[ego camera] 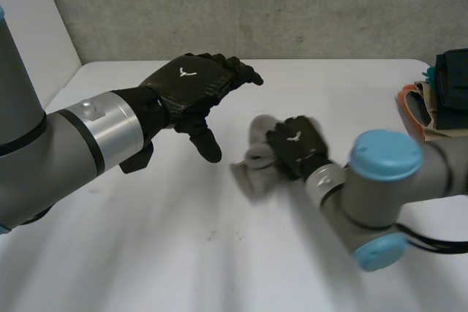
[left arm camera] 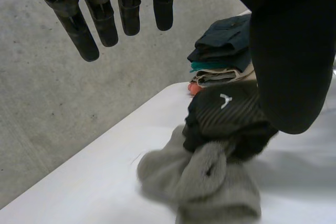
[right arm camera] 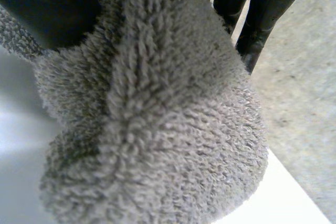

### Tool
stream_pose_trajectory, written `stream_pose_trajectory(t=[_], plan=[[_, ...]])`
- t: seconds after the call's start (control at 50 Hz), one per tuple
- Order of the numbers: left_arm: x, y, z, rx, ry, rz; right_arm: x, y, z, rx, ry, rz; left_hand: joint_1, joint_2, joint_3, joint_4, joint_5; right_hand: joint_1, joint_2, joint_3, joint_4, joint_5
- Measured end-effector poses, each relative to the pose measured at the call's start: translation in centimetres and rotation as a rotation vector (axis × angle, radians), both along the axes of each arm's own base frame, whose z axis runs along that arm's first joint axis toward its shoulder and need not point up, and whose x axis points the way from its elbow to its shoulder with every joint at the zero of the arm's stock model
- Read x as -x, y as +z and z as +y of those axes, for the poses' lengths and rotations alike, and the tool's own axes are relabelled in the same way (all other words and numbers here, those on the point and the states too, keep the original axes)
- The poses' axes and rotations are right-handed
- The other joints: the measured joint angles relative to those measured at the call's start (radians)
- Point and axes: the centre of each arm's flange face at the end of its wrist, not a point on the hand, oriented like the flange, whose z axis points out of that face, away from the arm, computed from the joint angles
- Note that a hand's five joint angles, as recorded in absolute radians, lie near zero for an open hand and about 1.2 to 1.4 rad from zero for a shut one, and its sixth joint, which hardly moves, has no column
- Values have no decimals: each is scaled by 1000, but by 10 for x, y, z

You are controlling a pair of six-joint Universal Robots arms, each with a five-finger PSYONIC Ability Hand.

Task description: Fold the laundry.

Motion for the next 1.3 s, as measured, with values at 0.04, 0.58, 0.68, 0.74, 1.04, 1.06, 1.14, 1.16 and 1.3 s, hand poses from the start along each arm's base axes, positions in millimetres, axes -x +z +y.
stream_pose_trajectory(t=[0.04,0.58,0.68,0.74,1.04,1.06,1.14,1.16,1.3], plan=[[-1,1,-1,2,6,1,13,4,-15,30,11,19,0,0,0,0,0,0,0,0,0,0],[-7,2,-7,4,30,6,187,234,-182,706,59,-282,0,0,0,0,0,12,0,9,10,0],[-6,2,-8,3,31,5,242,244,-199,741,64,-321,0,0,0,0,0,12,0,13,12,0],[-6,1,-8,1,33,4,263,235,-206,726,66,-327,0,0,0,0,0,12,0,13,13,0],[-5,-4,-12,2,48,-2,350,104,-233,486,-29,-318,0,0,0,0,0,12,0,13,13,0],[-5,-4,-12,4,49,-1,354,96,-234,476,-35,-318,0,0,0,0,0,12,0,13,13,0],[-5,-4,-13,10,53,3,364,72,-234,440,-48,-323,0,0,0,0,0,12,0,13,13,25],[-5,-4,-13,12,54,3,366,66,-234,430,-50,-325,0,0,0,0,0,12,0,13,13,30],[-6,-4,-13,18,60,6,373,37,-233,371,-53,-335,0,0,0,0,0,-151,-284,-265,-280,-186]])
